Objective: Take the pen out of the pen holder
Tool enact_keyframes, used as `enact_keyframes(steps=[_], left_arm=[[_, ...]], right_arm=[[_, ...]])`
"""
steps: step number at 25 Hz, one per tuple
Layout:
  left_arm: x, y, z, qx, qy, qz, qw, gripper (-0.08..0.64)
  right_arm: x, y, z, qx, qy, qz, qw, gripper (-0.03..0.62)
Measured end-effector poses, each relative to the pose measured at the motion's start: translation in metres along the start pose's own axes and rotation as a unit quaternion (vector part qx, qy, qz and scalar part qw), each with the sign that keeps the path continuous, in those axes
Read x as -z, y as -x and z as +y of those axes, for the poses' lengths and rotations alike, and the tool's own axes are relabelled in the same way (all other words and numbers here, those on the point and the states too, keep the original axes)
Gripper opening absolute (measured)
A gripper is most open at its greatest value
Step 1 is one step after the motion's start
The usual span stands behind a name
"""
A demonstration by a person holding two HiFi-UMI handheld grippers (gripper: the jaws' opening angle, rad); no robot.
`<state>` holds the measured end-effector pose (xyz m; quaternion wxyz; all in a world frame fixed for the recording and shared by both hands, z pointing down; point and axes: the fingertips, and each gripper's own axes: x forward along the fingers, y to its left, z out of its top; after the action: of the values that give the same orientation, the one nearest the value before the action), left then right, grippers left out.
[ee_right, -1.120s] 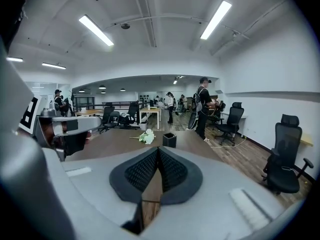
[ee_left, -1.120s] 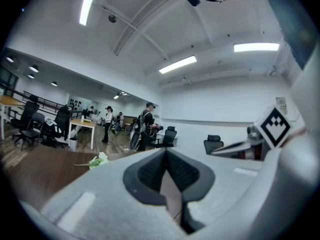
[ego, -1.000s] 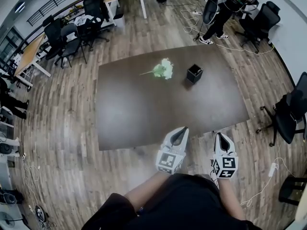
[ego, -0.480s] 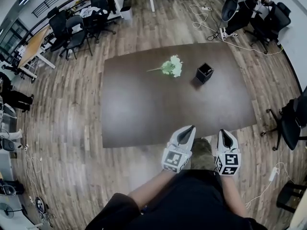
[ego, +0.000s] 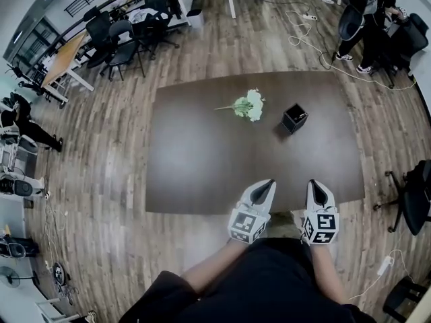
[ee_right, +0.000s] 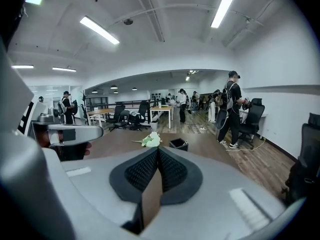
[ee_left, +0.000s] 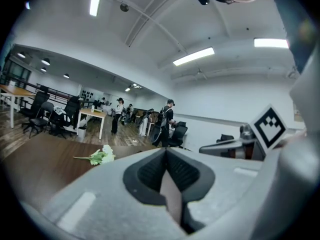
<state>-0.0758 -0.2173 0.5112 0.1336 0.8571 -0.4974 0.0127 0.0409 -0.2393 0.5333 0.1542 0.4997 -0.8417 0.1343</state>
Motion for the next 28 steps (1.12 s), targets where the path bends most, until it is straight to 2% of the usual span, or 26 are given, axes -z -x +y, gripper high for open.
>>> enact_keyframes(steps=[7, 13, 17, 22, 25, 28], left_arm=[[0.018, -0.101, 0.019, -0.034, -0.021, 0.057, 0.9975, 0.003], [0.029, -0.200, 0.015, -0.047, -0.034, 0.088, 0.9944, 0.005], [0.043, -0.272, 0.018, -0.052, -0.026, 0.112, 0.9920, 0.005], [0.060, -0.337, 0.024, -0.053, -0.061, 0.131, 0.9881, 0.005], [0.068, -0.365, 0.038, -0.050, -0.089, 0.146, 0.9840, 0.005], [0.070, -0.391, 0.054, -0.050, -0.100, 0.155, 0.9816, 0.005]], right_arm=[[-0.015, -0.048, -0.079, -0.021, -0.021, 0.008, 1.000, 0.002], [-0.018, -0.085, -0.143, -0.050, 0.012, 0.021, 0.998, 0.002], [-0.025, -0.116, -0.205, -0.062, -0.011, 0.021, 0.998, 0.002], [-0.016, -0.152, -0.257, -0.089, -0.010, 0.025, 0.996, 0.002], [-0.014, -0.175, -0.274, -0.093, -0.003, 0.033, 0.995, 0.002], [-0.017, -0.194, -0.286, -0.096, 0.003, 0.038, 0.995, 0.002]])
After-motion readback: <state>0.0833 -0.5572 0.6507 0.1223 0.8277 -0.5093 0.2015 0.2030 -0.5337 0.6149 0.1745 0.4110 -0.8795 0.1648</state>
